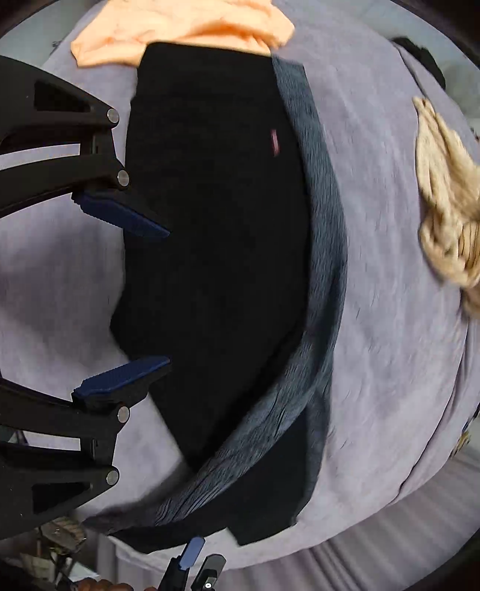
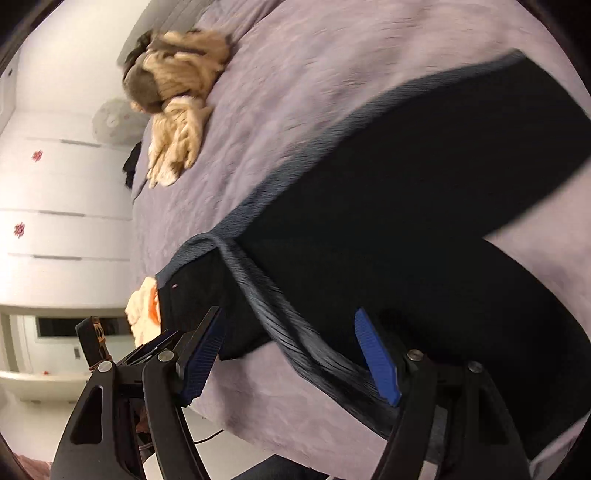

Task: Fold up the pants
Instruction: 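Lift the waistband with both grippers and fold it over toward the trouser hems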

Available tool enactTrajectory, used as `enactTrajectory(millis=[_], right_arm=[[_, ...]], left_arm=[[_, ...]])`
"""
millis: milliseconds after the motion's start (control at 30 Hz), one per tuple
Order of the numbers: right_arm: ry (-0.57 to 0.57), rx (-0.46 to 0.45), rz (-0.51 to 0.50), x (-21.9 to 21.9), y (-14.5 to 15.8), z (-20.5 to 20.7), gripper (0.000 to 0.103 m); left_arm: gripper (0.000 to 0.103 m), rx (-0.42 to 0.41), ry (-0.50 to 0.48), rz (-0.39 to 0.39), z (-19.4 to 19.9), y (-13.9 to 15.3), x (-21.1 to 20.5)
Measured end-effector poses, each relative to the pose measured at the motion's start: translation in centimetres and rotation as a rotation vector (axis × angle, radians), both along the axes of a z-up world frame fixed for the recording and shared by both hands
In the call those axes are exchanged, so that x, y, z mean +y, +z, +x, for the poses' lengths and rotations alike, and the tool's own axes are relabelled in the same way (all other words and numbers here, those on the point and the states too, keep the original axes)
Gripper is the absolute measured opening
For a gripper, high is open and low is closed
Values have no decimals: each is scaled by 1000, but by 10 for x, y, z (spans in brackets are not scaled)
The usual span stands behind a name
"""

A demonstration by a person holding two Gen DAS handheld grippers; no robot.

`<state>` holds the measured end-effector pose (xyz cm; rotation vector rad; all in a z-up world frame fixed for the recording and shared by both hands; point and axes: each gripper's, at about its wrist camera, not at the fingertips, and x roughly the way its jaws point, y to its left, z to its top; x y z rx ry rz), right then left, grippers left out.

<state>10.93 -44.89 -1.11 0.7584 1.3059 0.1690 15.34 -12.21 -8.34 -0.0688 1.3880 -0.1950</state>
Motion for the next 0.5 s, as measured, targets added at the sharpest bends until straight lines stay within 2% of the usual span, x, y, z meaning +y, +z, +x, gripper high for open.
enactTrajectory(millis=[100,167,233,333,433,500], right_arm=[[-167,39,-67,-54,1,-63,76],[-282,44,-61,-79,-3,-107,76],[-353,65,-47,-93,-11,-138,76],[-423,93,-75,-97,-27,-165,76],[-455,104,-44,-96,-45,-177,76],[-448,122,6,-101,-61,-181,76]], left_arm=[[67,6,-150,-68,-3,-9,-58],[67,3,-247,-78,-7,-17,-93],[67,4,-300,-88,-11,-21,-115],[67,21,-342,-119,-19,-25,-134],[67,47,-366,-136,-23,-29,-152],[67,67,-396,-117,-21,-37,-167]])
